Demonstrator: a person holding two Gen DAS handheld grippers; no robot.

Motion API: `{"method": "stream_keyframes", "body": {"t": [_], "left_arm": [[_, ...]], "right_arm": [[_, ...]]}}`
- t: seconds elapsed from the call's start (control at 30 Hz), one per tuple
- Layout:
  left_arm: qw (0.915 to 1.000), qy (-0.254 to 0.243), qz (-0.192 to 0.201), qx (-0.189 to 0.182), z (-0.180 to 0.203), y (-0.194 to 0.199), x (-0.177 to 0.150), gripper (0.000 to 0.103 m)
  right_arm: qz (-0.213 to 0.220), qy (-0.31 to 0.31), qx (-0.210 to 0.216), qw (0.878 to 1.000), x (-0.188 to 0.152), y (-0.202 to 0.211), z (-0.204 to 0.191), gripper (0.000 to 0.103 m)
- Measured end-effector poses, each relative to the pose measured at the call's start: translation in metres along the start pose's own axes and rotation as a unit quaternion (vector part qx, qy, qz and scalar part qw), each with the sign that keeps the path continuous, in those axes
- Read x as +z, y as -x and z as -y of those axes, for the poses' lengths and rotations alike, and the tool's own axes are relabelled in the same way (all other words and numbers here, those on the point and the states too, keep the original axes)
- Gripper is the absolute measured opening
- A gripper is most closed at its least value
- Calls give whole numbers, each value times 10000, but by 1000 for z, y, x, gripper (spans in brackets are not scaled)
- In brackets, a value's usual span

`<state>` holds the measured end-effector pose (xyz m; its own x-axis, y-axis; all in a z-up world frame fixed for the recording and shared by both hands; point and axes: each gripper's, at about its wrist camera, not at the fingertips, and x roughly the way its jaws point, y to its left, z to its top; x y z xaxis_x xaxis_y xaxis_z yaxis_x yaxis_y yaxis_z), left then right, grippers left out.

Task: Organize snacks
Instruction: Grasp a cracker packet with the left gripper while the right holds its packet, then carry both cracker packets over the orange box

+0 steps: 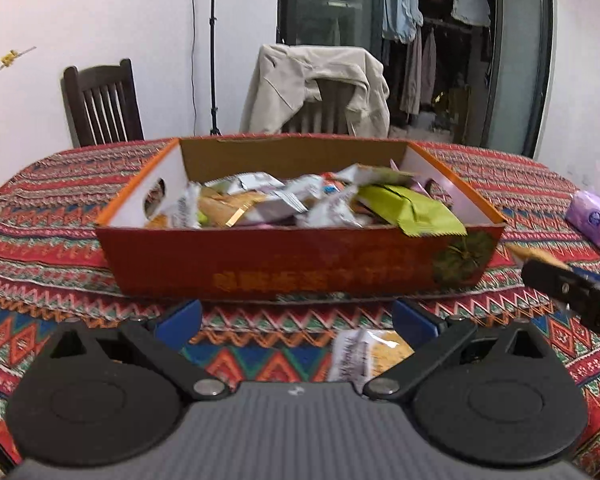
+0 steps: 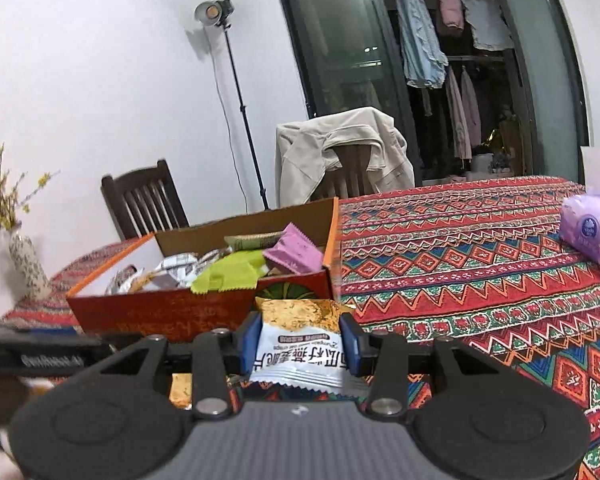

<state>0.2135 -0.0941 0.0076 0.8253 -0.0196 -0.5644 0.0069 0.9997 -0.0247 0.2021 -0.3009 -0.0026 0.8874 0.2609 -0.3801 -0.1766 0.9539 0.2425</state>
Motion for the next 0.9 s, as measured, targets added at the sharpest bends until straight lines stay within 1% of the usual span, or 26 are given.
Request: {"method": "stream_keyframes", "body": {"t": [0.3, 0.57, 0.7, 0.77, 0.9], "left_arm": [[9993, -129, -335, -124, 27, -15, -8, 103], [9982, -272, -496, -172, 44, -23, -14, 103], [9975, -305, -620, -119, 47, -30, -18, 103], [9964, -276, -792, -123, 45, -36, -19, 103], [9965, -228, -803, -81, 43, -37, -20, 103]], "right_arm": [[-17, -159, -81, 9998, -2, 0, 7, 41], [-52, -156, -67, 9998, -4, 1, 8, 41], [-69, -141, -52, 9999, -4, 0, 7, 41], [-89, -124, -41, 9999, -4, 0, 7, 41], [-132, -75, -15, 9999, -6, -3, 5, 41]]}}
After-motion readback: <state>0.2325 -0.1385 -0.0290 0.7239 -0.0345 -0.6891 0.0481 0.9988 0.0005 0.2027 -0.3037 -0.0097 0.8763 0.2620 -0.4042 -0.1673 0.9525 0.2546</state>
